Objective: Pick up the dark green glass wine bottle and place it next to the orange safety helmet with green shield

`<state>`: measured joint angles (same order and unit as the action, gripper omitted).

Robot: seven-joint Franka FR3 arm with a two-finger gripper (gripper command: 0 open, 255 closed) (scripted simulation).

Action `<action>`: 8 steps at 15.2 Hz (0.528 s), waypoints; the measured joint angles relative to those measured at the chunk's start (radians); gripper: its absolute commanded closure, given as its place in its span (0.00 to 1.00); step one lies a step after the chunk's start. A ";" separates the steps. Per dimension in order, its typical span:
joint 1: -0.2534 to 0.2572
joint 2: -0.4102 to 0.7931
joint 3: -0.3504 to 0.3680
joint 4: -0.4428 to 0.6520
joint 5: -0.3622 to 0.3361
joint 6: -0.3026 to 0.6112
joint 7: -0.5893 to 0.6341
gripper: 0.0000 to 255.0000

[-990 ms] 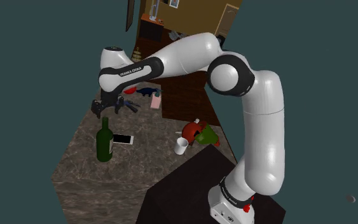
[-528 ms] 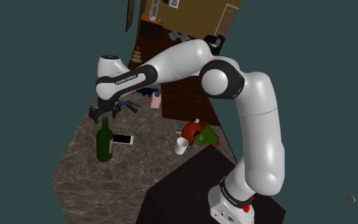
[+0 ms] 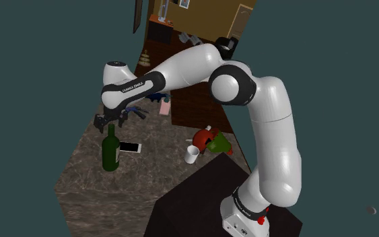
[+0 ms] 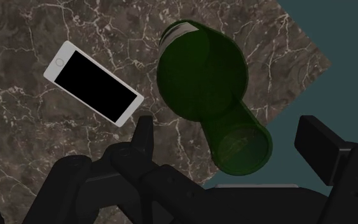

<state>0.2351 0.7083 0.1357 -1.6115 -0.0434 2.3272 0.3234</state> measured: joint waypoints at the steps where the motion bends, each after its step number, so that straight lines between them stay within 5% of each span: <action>1: 0.000 0.000 0.000 0.000 0.000 0.000 0.000 1.00; 8: 0.000 0.000 0.000 0.000 0.000 0.000 0.000 1.00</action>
<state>0.2351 0.7080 0.1357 -1.6117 -0.0433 2.3273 0.3234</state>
